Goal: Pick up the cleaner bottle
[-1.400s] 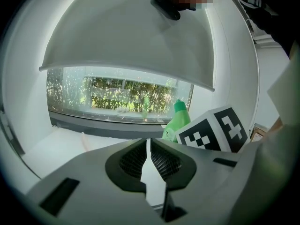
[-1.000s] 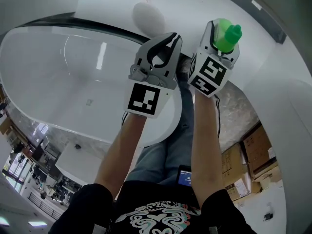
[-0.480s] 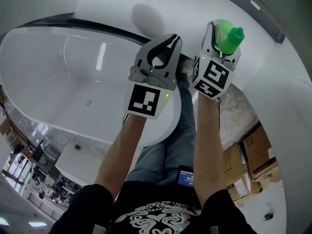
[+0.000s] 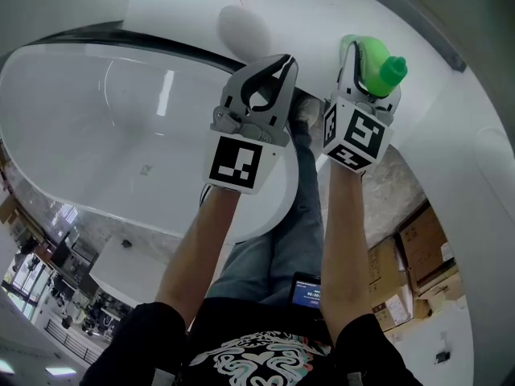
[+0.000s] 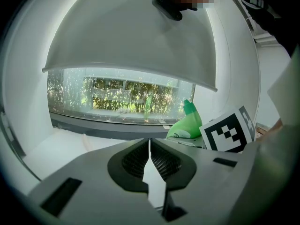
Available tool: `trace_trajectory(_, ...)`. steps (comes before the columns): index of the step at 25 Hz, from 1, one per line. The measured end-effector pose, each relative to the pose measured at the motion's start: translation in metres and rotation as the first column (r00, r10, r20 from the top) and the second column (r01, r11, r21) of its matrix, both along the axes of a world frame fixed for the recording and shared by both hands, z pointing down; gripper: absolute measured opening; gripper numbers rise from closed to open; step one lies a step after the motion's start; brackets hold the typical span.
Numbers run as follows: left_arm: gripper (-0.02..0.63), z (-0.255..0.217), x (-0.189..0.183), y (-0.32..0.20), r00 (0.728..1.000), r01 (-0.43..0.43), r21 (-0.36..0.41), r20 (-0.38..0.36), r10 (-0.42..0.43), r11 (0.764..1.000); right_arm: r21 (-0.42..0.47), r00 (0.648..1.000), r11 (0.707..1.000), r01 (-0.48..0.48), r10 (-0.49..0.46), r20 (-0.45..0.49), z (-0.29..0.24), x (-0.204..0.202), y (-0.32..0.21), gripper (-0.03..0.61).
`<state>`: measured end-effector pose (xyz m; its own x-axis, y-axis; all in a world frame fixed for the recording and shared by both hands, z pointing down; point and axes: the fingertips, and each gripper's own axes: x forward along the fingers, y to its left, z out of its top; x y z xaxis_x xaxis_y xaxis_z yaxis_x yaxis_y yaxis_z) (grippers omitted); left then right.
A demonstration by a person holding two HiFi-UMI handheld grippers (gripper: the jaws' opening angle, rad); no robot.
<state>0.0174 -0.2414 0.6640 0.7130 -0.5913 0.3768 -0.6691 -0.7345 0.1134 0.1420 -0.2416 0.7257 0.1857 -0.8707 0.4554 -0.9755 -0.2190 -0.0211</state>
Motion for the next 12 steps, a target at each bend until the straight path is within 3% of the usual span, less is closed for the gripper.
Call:
trace_trajectory(9,0.018,-0.006,-0.001,0.000,1.000,-0.005,0.014,0.002,0.005,1.000,0.062,1.000,0.998,0.010,-0.010,-0.006,-0.031,0.003,0.004,0.206)
trace_trajectory(12,0.018,-0.010,0.000,0.004,0.999,-0.033,0.035,0.034,0.032,0.999,0.075,1.000,0.997,0.014,-0.013,-0.013,-0.044,0.005,0.007,0.206)
